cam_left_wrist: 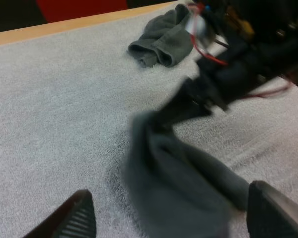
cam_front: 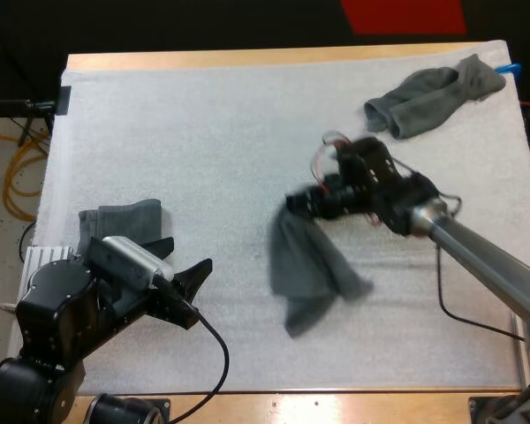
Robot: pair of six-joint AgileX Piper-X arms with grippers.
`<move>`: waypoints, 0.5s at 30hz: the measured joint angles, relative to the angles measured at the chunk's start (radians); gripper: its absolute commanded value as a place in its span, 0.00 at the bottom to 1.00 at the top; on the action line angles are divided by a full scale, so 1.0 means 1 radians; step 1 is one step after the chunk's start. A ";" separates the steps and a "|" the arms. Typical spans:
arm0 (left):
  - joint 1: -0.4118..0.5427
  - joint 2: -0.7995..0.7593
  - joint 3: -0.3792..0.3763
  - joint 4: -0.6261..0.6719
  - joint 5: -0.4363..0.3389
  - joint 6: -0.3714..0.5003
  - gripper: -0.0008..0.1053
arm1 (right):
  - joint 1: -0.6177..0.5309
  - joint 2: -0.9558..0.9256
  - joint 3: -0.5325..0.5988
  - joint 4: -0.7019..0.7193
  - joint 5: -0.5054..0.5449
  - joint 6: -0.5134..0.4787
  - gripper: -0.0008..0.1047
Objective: Pick towel from pile fold and stack
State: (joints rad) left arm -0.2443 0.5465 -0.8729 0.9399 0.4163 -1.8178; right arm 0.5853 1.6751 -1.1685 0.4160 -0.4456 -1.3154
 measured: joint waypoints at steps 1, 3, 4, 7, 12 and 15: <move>0.000 0.000 0.000 0.000 0.000 0.000 0.60 | 0.000 0.017 -0.033 -0.012 0.005 0.002 0.01; 0.000 0.000 0.000 0.000 0.000 0.000 0.60 | 0.000 0.045 -0.088 -0.024 0.032 0.001 0.01; 0.000 0.000 0.000 0.000 0.000 0.000 0.60 | 0.000 0.055 -0.113 -0.029 0.051 -0.011 0.01; 0.000 0.000 0.000 0.000 0.000 0.000 0.60 | 0.000 0.073 -0.168 -0.033 0.087 -0.054 0.04; 0.000 0.000 0.000 0.000 0.000 0.000 0.60 | 0.000 0.077 -0.211 -0.031 0.097 -0.109 0.50; 0.000 0.000 0.000 0.000 0.000 0.000 0.60 | 0.000 0.077 -0.215 -0.031 0.098 -0.138 0.72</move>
State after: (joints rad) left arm -0.2443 0.5465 -0.8729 0.9399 0.4163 -1.8178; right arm 0.5853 1.7520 -1.3838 0.3850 -0.3473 -1.4532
